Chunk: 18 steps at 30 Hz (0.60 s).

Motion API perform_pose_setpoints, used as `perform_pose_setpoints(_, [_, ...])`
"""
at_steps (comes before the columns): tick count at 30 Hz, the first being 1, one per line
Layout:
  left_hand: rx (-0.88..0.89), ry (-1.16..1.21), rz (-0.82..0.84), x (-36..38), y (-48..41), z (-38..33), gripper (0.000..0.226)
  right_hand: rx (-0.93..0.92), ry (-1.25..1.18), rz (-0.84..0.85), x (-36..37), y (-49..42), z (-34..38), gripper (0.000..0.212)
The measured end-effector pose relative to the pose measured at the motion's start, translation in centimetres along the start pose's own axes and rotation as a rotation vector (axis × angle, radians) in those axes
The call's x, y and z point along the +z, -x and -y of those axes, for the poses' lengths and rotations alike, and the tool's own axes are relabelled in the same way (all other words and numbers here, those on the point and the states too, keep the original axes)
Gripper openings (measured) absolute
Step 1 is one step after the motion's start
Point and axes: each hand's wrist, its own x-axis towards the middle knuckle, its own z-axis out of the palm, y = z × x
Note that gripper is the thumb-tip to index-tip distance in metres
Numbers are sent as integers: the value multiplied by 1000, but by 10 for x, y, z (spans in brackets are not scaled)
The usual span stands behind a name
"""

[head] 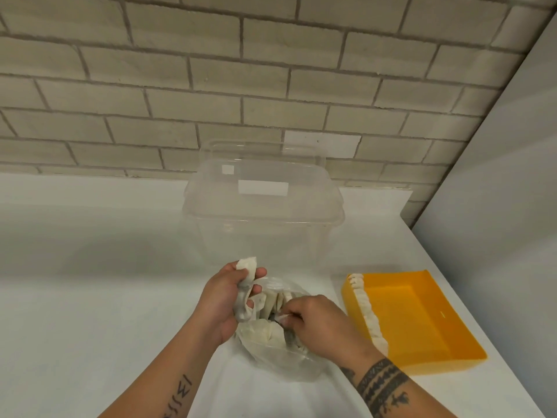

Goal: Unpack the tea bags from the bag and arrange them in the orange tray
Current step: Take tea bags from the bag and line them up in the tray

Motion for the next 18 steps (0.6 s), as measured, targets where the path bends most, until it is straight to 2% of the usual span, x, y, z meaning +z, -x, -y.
perform_pose_setpoints(3, [45, -167, 13, 3, 3, -1, 28, 107, -295, -75, -10, 3, -2, 11])
perform_pose_setpoints(7, [89, -335, 47, 12, 4, 3, 24, 66, -588, -155, -40, -1, 14, 8])
perform_pose_setpoints(9, [44, -310, 159, 15, 3, 3, 38, 58, -667, -175, -51, -5, 24, 3])
perform_pose_setpoints(11, [18, -281, 265, 17, 3, 1, 48, 85, -637, -204, -58, -11, 32, 4])
perform_pose_setpoints(13, [54, -286, 281, 16, 4, 0, 40, 118, -641, -202, -61, -15, 36, 7])
perform_pose_setpoints(16, [84, -307, 271, 12, 5, -1, 27, 145, -834, -177, -60, -15, 37, 9])
perform_pose_setpoints(18, [76, -249, 232, 7, 2, -1, 23, 188, -851, -214, -54, -12, 31, 12])
